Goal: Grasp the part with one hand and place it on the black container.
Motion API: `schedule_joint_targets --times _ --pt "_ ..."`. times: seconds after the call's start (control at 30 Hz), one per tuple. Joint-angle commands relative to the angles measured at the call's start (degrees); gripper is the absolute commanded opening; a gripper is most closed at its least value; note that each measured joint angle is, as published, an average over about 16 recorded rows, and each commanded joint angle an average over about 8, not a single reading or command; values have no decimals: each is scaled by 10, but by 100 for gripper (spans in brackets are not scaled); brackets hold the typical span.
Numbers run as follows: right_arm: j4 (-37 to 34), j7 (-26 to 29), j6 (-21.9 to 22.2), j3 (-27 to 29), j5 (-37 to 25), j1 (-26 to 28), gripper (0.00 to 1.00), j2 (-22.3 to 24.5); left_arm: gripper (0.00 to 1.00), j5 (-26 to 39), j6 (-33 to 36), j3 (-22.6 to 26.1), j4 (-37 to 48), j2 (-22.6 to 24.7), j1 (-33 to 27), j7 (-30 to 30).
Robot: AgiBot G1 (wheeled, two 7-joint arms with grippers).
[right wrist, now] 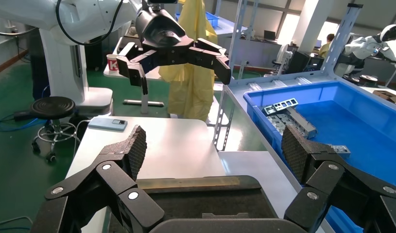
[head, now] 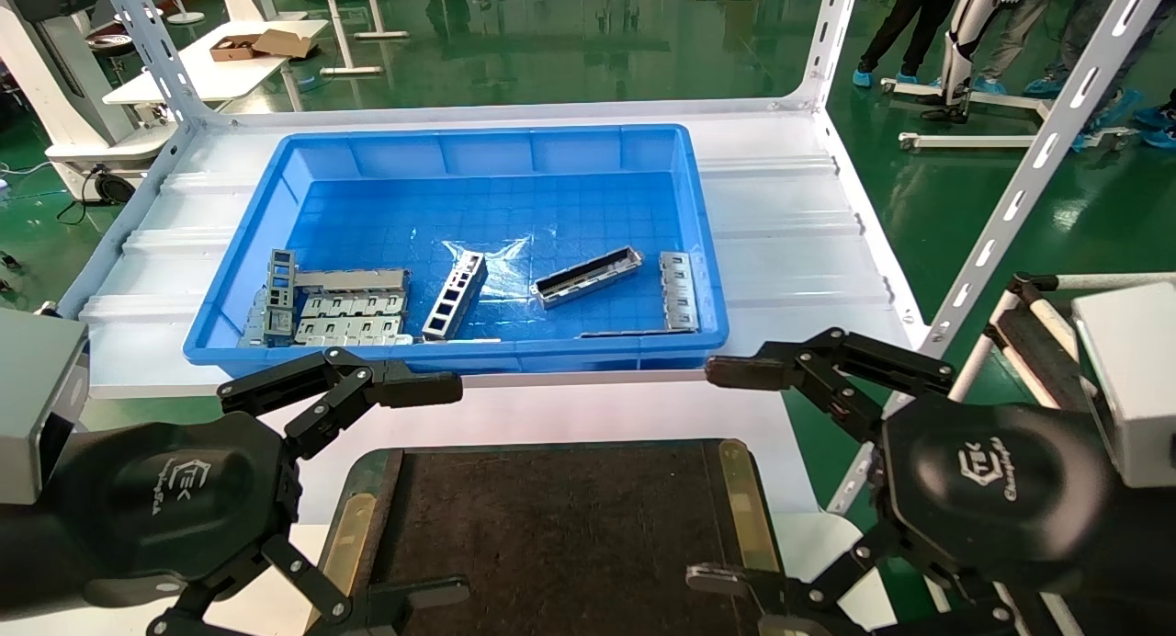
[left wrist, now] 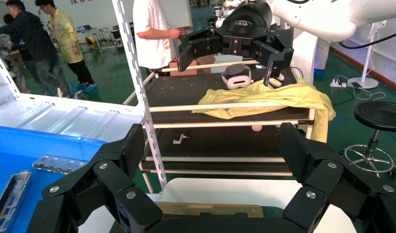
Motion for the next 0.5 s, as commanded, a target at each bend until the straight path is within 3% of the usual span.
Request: schedule_joint_targets --times 0.03,0.5 --pt "0 1 -1 2 -1 0 100 -1 100 0 0 0 0 0 0 0" --pt "2 7 -5 13 -9 -3 100 -5 100 16 -16 4 6 12 -7 7"
